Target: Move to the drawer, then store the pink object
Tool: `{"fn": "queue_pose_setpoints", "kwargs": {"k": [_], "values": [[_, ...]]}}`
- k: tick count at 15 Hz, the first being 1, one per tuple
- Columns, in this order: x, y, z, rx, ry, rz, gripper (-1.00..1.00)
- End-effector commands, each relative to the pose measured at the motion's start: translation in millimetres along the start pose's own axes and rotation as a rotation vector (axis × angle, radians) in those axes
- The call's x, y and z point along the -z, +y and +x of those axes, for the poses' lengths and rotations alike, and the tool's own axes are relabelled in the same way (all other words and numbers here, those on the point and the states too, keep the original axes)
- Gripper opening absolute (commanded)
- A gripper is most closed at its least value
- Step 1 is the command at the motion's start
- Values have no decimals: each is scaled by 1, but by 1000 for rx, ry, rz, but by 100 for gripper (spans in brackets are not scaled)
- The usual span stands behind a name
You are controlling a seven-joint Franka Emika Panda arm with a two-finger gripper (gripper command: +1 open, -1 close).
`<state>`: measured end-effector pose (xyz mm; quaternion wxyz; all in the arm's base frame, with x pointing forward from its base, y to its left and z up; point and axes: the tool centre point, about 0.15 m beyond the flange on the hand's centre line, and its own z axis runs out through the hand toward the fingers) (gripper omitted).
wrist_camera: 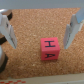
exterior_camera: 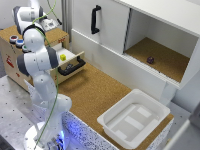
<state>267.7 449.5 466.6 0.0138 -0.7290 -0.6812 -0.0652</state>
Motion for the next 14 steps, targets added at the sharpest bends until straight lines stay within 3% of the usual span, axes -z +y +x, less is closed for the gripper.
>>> {"fn": "queue_pose_setpoints", "kwargs": {"k": [1, 3, 4, 14], "values": [[-18, 33, 35, 6, -157, 72, 100], [-28, 36, 33, 4, -170, 92, 100], [-29, 37, 33, 3, -163, 95, -100], [-21, 15, 23, 5, -182, 79, -100]]}}
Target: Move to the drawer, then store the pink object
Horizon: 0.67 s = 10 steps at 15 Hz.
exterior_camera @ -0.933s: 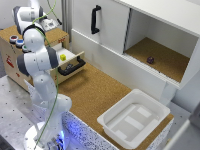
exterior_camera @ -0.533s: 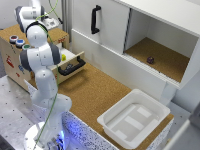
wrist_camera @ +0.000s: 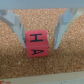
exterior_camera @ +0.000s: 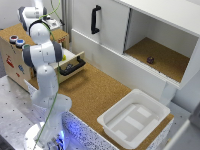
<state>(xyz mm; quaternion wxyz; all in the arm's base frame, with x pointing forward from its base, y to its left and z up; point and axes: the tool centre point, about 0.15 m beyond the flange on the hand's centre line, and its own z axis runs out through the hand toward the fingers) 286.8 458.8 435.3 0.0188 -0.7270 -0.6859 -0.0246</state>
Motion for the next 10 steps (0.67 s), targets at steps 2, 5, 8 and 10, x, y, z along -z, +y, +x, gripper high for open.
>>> {"fn": "queue_pose_setpoints", "kwargs": {"k": [2, 5, 8, 10], "values": [[28, -8, 6, -30, -102, 6, -100], [42, -21, -21, -68, -106, -12, -100], [41, -30, -55, -119, -119, 7, -100], [34, -37, -82, -169, -127, 27, -100]]}}
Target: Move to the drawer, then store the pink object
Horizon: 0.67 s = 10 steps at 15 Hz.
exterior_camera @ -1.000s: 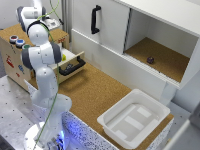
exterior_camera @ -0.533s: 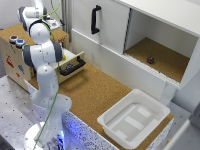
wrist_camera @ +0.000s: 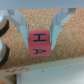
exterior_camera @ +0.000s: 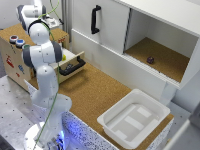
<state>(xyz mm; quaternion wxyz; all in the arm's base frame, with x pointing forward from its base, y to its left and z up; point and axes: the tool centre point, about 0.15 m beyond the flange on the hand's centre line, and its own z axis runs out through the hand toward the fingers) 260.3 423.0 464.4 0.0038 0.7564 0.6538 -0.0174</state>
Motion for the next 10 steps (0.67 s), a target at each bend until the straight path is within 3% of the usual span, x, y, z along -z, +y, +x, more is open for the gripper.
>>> {"fn": "queue_pose_setpoints", "kwargs": {"k": [1, 6, 9, 10], "values": [[-8, -11, -60, -102, -42, 22, -100], [-65, -23, -110, -191, -21, 110, -100], [-104, -24, -123, -177, -28, 86, -100], [-116, -23, -129, -178, -5, 87, -100]]}}
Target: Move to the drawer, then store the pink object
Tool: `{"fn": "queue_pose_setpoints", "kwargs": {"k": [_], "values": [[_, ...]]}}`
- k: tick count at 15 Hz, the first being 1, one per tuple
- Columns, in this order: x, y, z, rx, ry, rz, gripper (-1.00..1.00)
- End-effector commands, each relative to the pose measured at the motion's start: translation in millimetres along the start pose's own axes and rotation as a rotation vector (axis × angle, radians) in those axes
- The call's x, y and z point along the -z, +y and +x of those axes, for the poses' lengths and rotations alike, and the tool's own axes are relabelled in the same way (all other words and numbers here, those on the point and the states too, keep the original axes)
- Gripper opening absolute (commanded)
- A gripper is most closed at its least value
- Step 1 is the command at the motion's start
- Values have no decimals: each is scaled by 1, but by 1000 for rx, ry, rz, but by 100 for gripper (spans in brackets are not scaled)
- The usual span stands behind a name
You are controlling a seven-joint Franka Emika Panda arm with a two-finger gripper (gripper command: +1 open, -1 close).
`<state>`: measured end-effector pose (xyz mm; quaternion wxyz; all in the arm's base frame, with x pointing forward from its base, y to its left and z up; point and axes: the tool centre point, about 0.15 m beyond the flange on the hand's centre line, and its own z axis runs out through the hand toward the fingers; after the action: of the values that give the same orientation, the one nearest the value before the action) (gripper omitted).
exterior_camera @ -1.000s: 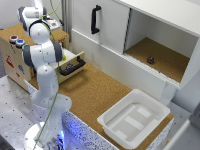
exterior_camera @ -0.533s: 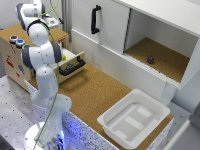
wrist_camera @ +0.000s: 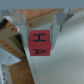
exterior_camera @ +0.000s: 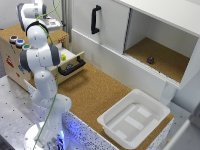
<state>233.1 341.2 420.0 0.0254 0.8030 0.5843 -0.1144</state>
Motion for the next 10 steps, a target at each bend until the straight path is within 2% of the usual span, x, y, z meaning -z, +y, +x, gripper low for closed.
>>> {"fn": "queue_pose_setpoints", "kwargs": {"k": [1, 5, 10], "values": [[-86, 8, -35, -5, 193, 6, -100], [-105, 31, -32, -40, 288, -23, -100], [-100, 53, -38, -39, 329, -2, -100]]}}
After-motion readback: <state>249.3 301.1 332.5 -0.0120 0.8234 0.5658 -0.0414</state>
